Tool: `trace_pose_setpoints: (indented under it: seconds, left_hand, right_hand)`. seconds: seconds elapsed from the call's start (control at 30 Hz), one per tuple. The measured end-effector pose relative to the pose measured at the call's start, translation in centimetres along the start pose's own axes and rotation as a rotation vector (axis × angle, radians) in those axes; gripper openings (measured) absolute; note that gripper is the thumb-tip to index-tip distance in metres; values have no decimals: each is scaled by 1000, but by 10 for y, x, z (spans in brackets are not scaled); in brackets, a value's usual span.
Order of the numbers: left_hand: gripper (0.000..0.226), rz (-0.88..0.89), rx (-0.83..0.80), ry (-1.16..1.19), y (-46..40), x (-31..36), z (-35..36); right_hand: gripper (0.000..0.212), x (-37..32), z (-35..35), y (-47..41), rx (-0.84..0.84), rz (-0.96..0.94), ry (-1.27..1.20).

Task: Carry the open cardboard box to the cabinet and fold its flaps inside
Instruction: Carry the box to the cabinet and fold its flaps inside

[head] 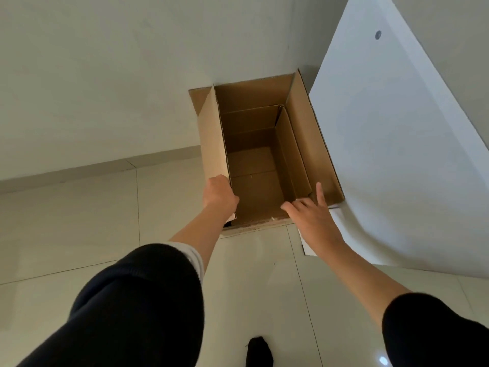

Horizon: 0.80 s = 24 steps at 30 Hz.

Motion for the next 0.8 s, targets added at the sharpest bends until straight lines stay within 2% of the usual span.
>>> trace_pose_setpoints:
  seconds: [0.27, 0.37, 0.47, 0.6, 0.73, 0.8]
  left_hand:
    - [49, -4, -7, -3, -6, -4, -6]
    - [49, -2, 8, 22, -7, -6, -7]
    - [46, -8, 14, 87, -3, -10, -6]
    - [42, -48, 53, 113, 5, -26, -10]
    - [42, -73, 107, 175, 7, -53, -18]
    - [40, -64, 97, 232, 7, -60, -18]
  right_hand:
    - [39, 9, -7, -36, -206, -107, 43]
    - [41, 11, -4, -49, -301, -163, 52]
    - [40, 13, 1, -50, -371, -136, 10]
    - [31, 7, -1, -24, -243, -64, -59]
    - [39, 4, 3, -5, -53, -46, -13]
    - [43, 6, 4, -9, -62, -41, 5]
Point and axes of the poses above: each hand's wrist, its own y-axis away from the middle knuckle, its own z-axis out of the palm, x = y × z, the point moved 7 cm from there along -y, towards the middle knuckle, and after that the axes turned 9 degrees about -y, right-handed, at the moved point
